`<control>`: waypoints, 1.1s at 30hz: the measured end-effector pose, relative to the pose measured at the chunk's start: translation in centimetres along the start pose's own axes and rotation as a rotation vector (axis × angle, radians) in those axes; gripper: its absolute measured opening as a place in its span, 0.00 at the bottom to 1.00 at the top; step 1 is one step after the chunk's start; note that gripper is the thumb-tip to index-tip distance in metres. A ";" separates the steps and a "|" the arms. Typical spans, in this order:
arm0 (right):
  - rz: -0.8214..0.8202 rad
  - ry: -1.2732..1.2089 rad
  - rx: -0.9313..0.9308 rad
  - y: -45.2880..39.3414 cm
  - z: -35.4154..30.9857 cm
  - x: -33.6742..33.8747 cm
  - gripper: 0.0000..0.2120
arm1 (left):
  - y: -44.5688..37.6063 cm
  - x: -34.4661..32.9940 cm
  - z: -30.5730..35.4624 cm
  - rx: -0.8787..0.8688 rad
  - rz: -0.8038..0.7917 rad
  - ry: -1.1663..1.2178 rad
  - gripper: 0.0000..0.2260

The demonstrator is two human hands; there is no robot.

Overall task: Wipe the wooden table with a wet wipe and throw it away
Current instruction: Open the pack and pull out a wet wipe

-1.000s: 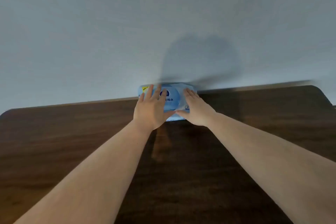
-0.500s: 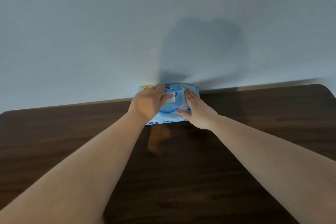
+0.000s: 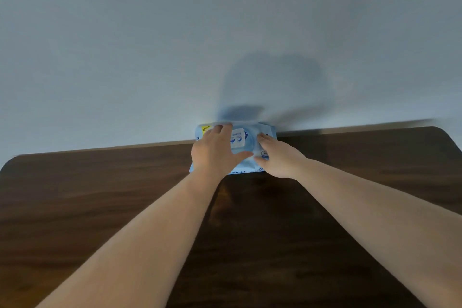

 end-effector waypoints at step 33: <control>0.416 -0.090 -0.005 -3.8 -5.8 0.1 0.06 | 0.6 0.2 -7.9 0.352 -0.026 0.360 0.09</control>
Point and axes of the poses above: each hand's wrist, its own y-axis away from the middle knuckle, its own x-axis out of the back of the hand, z = x × y, the point moved 4 cm from there along -y, towards the middle knuckle, and after that the axes turned 2 degrees about -x, right-handed, at the moved point
